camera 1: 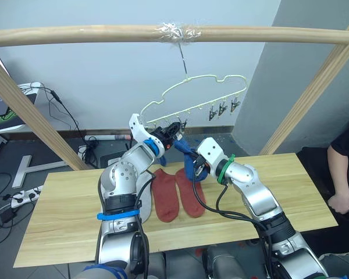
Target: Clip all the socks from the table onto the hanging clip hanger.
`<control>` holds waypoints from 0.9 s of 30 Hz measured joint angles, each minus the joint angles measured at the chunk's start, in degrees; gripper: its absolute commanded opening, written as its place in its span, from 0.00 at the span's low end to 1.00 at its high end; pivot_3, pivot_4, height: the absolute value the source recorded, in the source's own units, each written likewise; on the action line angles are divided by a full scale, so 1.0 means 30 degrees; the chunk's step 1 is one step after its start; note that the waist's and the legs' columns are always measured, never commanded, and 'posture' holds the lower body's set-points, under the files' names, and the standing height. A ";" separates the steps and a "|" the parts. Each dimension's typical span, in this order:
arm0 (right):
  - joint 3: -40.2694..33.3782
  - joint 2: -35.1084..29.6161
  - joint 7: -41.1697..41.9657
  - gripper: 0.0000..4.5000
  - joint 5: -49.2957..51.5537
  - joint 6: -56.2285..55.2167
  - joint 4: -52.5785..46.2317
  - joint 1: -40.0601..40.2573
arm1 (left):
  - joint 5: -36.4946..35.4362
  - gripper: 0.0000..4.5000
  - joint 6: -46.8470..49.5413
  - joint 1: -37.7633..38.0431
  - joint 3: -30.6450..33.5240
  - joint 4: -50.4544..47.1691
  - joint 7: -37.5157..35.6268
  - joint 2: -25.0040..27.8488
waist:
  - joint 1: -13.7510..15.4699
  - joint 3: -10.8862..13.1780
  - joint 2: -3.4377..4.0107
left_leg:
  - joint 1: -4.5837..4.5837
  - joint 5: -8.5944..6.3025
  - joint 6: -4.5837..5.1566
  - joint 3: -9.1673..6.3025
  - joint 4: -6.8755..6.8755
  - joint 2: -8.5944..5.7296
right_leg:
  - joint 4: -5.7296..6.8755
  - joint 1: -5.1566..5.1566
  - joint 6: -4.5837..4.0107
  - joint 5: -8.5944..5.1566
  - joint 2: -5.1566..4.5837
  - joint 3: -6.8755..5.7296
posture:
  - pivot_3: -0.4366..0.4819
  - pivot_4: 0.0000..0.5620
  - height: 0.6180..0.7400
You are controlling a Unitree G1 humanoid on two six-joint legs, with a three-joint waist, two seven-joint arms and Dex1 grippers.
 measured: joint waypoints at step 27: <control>-0.0036 0.0161 0.0347 0.64 0.0717 -0.0068 0.0872 -0.0154 | -0.0796 1.00 0.1176 0.9310 -0.4656 -1.2172 -0.3509 0.7293 | 0.0471 0.0053 0.0007 | -0.0050 -0.0002 -0.0011 0.0035 -0.0014 0.0008 | -0.0031 -0.0055 -0.0105 -0.0071 -0.0025 0.0003 | 0.77 0.26 1.00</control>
